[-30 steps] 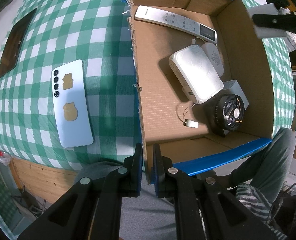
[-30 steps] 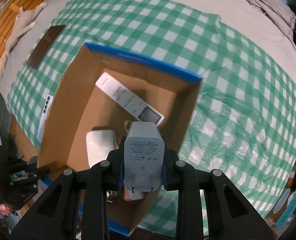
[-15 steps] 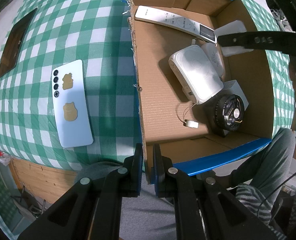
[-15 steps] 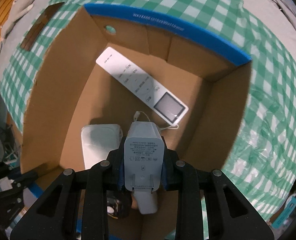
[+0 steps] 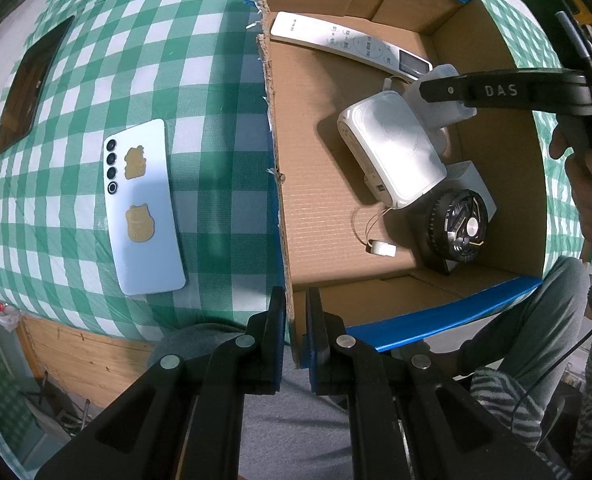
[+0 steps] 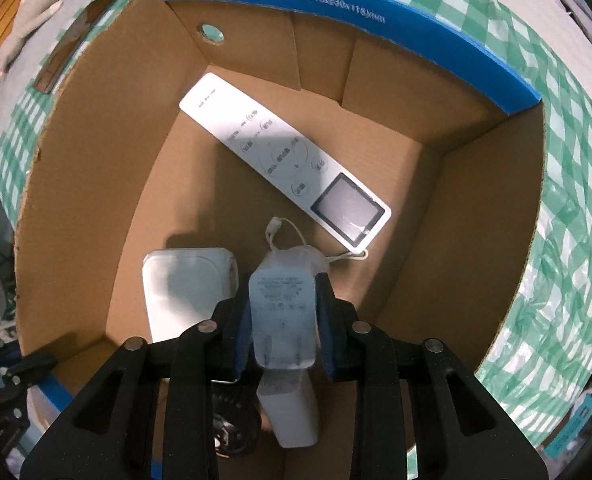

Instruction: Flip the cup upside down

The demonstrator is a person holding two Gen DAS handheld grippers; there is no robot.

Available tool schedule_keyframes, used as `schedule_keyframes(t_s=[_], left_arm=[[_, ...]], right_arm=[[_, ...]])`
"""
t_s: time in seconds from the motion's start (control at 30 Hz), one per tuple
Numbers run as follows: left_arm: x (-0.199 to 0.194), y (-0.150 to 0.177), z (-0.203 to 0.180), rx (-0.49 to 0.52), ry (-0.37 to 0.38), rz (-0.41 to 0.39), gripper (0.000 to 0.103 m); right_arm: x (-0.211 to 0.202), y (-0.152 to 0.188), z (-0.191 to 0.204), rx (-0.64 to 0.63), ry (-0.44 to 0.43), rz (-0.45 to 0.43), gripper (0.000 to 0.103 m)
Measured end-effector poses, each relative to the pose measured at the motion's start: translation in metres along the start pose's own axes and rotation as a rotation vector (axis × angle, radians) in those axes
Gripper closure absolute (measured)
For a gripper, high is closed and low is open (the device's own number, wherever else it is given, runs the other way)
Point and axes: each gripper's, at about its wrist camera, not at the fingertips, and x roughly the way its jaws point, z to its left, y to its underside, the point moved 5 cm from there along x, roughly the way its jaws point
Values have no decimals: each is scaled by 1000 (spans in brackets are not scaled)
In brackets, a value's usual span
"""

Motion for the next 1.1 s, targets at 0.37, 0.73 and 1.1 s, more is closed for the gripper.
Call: schedule_keyframes(t_s=[0.37,0.73,1.1], left_arm=[[-2,0,1,-10,10,-4,95],[-17,0,8,-33,32,-49,95],[-57,14,-3,-51,37,-197,85]], right_arm=[[-46,0,2,12,-23,-108,49],[-100,31,6,24,-58,-208,43],[-166,85,4,34,-1,-377,29]])
